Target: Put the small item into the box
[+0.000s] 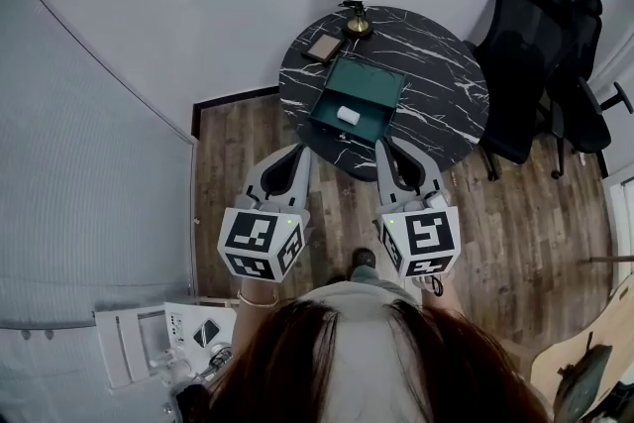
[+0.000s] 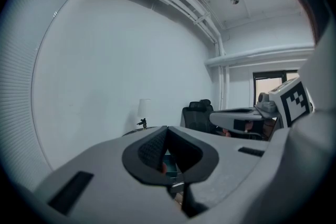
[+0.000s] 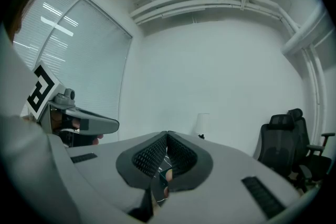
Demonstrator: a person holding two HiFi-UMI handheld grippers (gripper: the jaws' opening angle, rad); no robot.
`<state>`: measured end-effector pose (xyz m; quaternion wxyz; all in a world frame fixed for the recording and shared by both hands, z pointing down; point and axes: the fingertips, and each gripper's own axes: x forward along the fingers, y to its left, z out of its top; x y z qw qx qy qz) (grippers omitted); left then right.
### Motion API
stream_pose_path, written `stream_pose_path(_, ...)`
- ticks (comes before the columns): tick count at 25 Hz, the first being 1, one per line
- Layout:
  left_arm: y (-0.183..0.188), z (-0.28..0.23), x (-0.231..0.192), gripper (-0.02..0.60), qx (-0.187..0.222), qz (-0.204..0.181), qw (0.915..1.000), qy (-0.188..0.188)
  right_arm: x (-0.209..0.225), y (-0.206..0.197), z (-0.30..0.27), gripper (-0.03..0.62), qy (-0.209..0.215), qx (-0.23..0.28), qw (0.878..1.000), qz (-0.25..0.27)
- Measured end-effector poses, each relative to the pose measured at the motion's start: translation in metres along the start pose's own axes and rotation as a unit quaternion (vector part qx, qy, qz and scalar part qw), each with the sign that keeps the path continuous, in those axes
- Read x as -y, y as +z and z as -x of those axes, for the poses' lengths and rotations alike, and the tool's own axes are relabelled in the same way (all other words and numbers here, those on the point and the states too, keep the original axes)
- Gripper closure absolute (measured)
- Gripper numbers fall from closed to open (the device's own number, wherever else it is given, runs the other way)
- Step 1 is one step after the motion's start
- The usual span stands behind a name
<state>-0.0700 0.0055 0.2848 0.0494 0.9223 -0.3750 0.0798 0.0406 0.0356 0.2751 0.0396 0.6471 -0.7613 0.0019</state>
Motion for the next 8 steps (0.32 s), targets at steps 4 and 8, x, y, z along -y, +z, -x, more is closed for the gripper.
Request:
stream_pose_path(4,-0.002,0.019,-0.008,0.574,0.004,0.003,1.0000,-0.002,-0.017,0.006,0.005,0.569,-0.006,0.002,1.000,0.007)
stream_pose_path(8,-0.005,0.041,-0.016,0.574,0.009,0.005,0.9999,-0.003,-0.035,0.010,0.012,0.569,-0.012,0.007,1.000,0.010)
